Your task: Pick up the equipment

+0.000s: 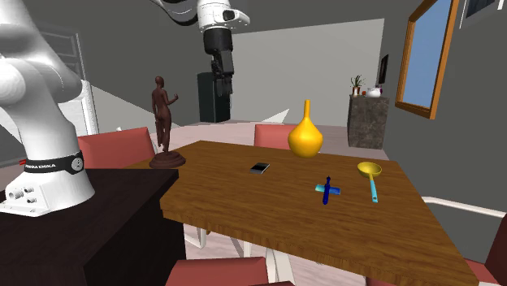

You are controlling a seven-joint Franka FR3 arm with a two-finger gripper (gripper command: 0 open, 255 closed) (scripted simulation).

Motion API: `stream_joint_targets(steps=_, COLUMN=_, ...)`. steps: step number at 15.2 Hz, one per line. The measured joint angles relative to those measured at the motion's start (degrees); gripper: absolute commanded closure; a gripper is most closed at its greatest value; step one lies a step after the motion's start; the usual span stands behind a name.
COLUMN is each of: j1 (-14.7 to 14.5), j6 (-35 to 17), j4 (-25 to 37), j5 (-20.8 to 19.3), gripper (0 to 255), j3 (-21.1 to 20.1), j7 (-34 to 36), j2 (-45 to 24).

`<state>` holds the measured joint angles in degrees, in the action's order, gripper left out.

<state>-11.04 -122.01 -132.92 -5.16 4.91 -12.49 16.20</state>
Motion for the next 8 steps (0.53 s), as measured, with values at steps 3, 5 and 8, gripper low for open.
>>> stream_joint_targets(steps=3, j1=-1.6, j6=-3.6, j4=1.9, j5=0.7, gripper=0, j3=-0.6, j7=-3.1, j2=-5.6)
stream_joint_targets(steps=5, j1=-2.4, j6=-5.6, j4=3.2, j5=1.1, gripper=0, j3=-0.9, j7=-5.4, j2=-8.9)
stream_joint_targets(steps=8, j1=-3.7, j6=-8.9, j4=5.1, j5=1.6, gripper=0, j3=-1.9, j7=-8.3, j2=-14.3)
